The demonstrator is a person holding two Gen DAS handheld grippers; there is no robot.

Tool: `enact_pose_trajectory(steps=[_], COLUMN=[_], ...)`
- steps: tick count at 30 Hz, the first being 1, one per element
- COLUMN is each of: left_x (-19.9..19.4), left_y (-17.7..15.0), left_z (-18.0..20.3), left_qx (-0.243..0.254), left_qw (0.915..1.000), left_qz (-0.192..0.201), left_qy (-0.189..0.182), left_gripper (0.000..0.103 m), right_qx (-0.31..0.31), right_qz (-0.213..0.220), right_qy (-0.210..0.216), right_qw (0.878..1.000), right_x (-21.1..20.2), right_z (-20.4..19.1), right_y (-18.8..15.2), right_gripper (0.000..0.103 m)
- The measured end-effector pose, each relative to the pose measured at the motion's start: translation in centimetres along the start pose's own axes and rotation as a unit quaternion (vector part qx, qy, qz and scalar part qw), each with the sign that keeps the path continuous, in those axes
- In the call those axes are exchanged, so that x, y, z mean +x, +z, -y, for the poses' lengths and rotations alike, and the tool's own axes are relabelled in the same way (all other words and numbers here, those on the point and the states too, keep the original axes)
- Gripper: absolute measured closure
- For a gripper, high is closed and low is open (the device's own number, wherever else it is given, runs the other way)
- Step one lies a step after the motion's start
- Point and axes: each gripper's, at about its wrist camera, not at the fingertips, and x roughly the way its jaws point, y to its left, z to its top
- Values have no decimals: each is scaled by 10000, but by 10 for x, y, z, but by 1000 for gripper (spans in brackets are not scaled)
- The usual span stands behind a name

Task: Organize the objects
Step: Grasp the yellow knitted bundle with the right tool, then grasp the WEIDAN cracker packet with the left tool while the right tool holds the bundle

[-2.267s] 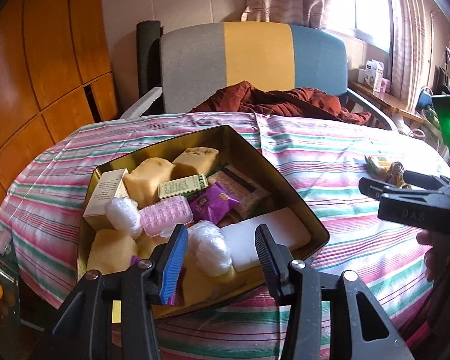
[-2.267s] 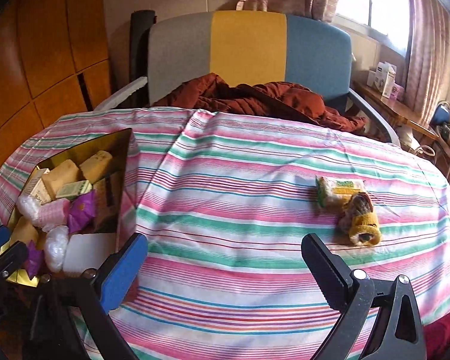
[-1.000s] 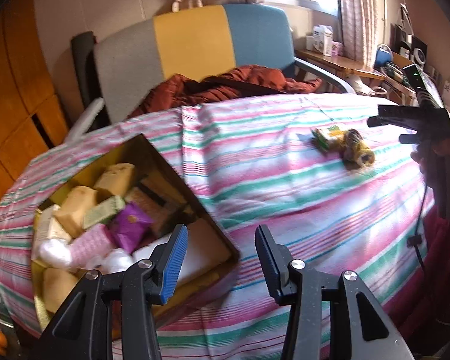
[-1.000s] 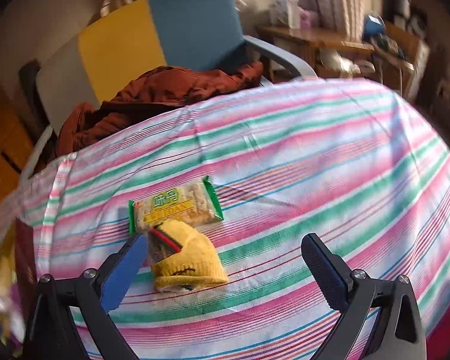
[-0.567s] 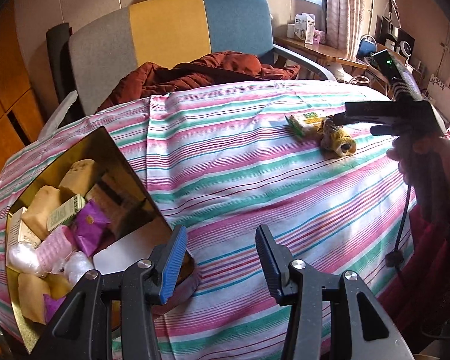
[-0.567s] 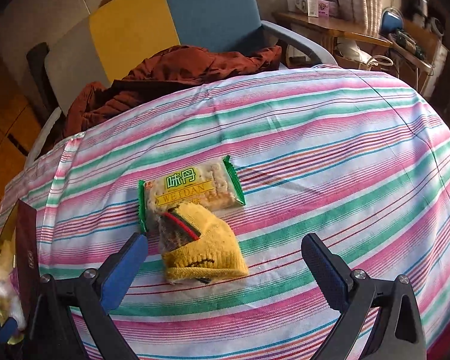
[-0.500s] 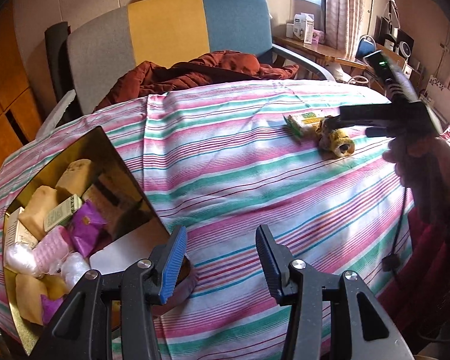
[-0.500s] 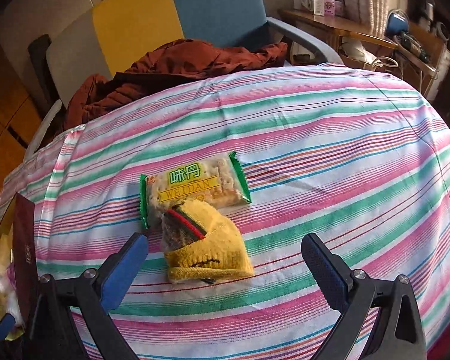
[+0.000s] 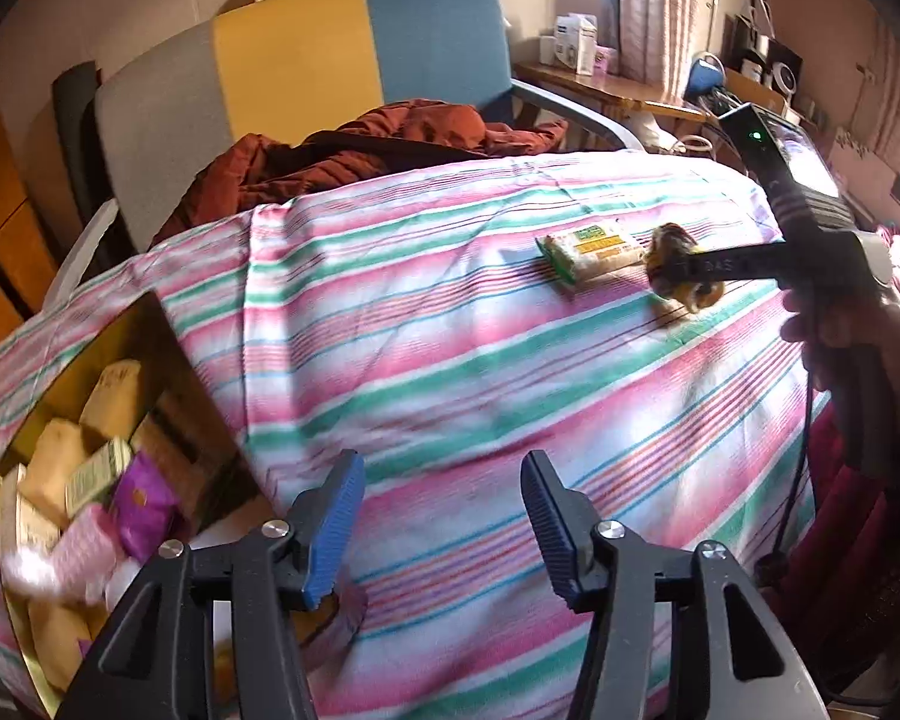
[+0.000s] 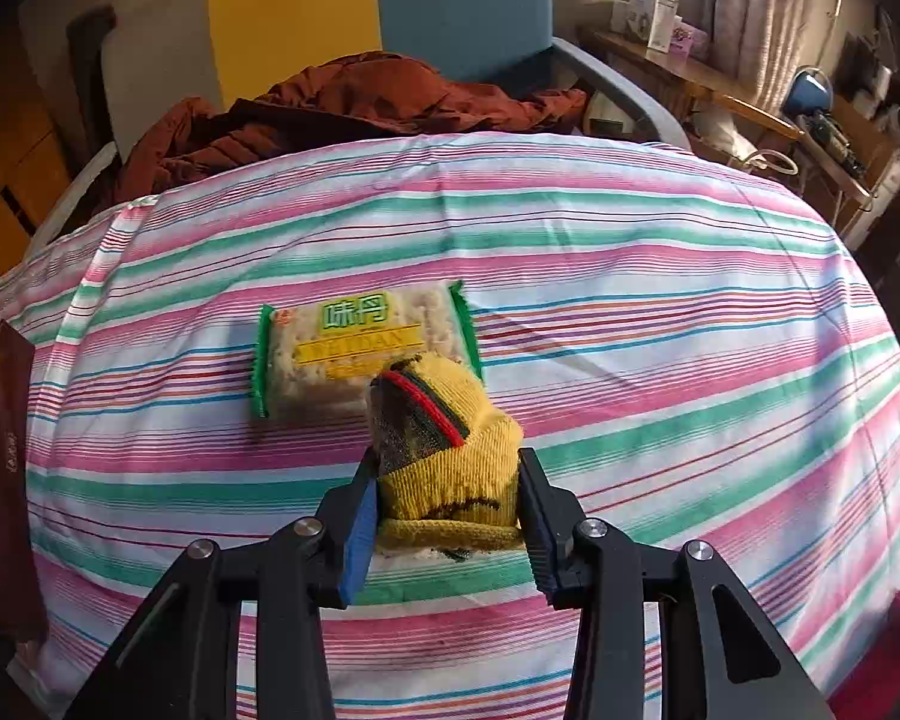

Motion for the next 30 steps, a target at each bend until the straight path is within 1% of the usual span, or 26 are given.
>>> enact_pose_trajectory(steps=[3, 8, 9, 10, 14, 15, 16, 17, 20, 22, 27, 30], left_x=[8, 34, 41, 46, 73, 80, 87, 95, 115, 127, 155, 168], left_y=[20, 60, 67, 73, 98, 103, 109, 114, 129, 135, 149, 156], left_z=[10, 36, 41, 46, 67, 71, 75, 79, 89, 96, 111, 120], left_qx=[220, 727, 836, 933, 1377, 1488, 1605, 1707, 2037, 2265, 2809, 3061], left_qw=[9997, 9969, 9959, 9949, 9889, 9869, 9849, 9832, 9746, 9686, 9542, 9457], left_qz=[25, -22, -65, -108, -205, -234, -254, -239, -264, -286, -355, -418], left_qy=[-128, -312, -329, -360, -526, -578, -604, -610, -895, -984, -965, -1013], left_gripper=[47, 45, 45, 45, 45, 44, 41, 37, 27, 22, 21, 19], right_qx=[130, 458, 507, 555, 770, 842, 924, 1013, 1267, 1517, 2212, 2462], right_qz=[-117, -276, -286, -311, -423, -448, -463, -458, -450, -422, -266, -229], right_qy=[-235, -171, -161, -181, -79, -48, -12, 30, 165, 248, 529, 675], right_qw=[9996, 9984, 9982, 9978, 9961, 9954, 9946, 9938, 9908, 9872, 9734, 9666], right_x=[1, 5, 4, 4, 10, 10, 10, 9, 7, 6, -2, -3], right_z=[12, 25, 27, 30, 35, 36, 39, 41, 50, 58, 82, 90], right_y=[-1, -1, -1, -1, 0, 0, 0, 0, 0, 0, -2, -3], right_gripper=[60, 56, 53, 47, 36, 28, 23, 22, 22, 20, 18, 18])
